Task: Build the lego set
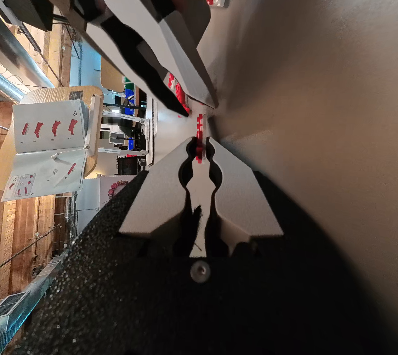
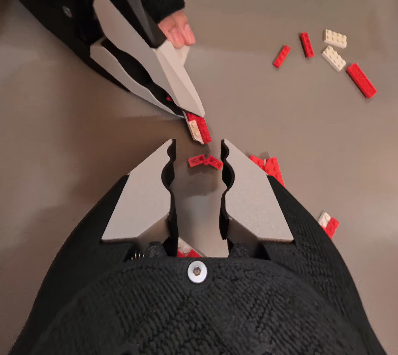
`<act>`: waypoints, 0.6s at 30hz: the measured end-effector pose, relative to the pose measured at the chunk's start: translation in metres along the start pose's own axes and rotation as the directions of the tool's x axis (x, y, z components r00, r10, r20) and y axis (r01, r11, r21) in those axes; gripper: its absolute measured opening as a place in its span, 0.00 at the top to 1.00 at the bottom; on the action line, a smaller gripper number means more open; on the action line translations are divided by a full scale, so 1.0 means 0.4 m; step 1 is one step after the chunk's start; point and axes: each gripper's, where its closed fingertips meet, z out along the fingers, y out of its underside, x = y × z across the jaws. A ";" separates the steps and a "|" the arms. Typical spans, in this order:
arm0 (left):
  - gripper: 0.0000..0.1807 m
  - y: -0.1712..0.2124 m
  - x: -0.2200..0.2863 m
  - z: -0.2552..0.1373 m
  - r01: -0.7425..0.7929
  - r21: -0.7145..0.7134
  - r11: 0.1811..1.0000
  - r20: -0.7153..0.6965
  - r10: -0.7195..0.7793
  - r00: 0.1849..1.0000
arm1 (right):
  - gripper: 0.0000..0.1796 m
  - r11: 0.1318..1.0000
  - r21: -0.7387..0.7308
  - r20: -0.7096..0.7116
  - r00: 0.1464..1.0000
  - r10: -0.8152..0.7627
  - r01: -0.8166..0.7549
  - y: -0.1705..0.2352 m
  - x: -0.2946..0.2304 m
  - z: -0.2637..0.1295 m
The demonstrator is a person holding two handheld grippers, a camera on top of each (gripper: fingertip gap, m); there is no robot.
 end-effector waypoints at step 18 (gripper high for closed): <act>0.96 0.012 -0.003 -0.003 -0.029 -0.042 0.999 0.012 0.030 0.999 | 0.88 0.917 -0.030 -0.153 0.908 0.390 -0.399 0.050 0.009 -0.007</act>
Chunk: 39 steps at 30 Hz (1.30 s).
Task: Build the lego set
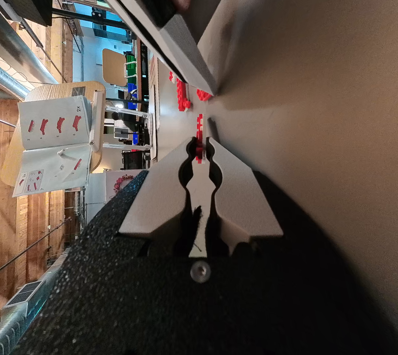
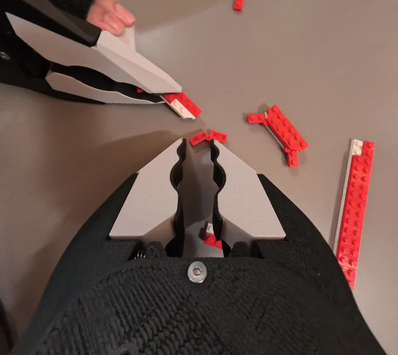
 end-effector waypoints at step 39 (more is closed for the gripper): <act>0.96 0.062 -0.026 -0.023 0.066 -0.054 0.996 0.039 -0.064 0.997 | 0.89 0.991 0.036 -0.143 0.981 0.132 -0.128 -0.028 0.001 0.023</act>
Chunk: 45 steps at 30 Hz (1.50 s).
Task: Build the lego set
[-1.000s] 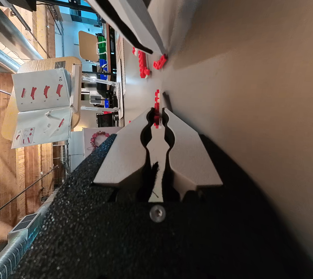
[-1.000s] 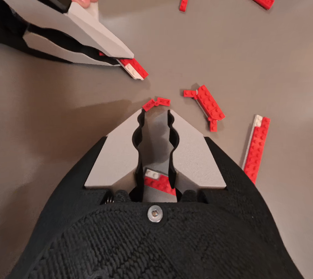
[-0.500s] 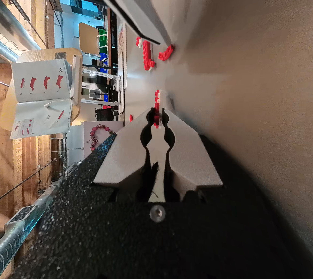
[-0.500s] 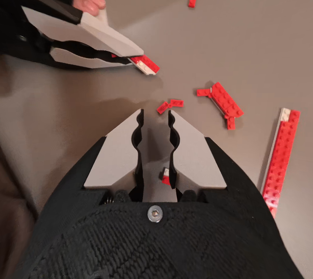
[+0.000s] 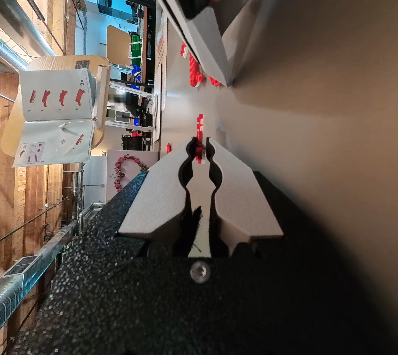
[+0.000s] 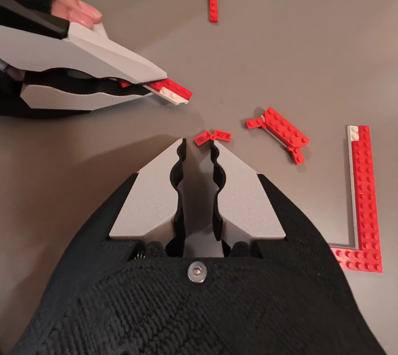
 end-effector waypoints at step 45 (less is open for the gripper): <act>0.97 -0.013 -0.006 -0.024 0.082 0.060 0.995 -0.018 -0.081 0.997 | 0.89 0.153 0.006 0.559 0.124 -0.820 0.988 -0.028 0.030 0.029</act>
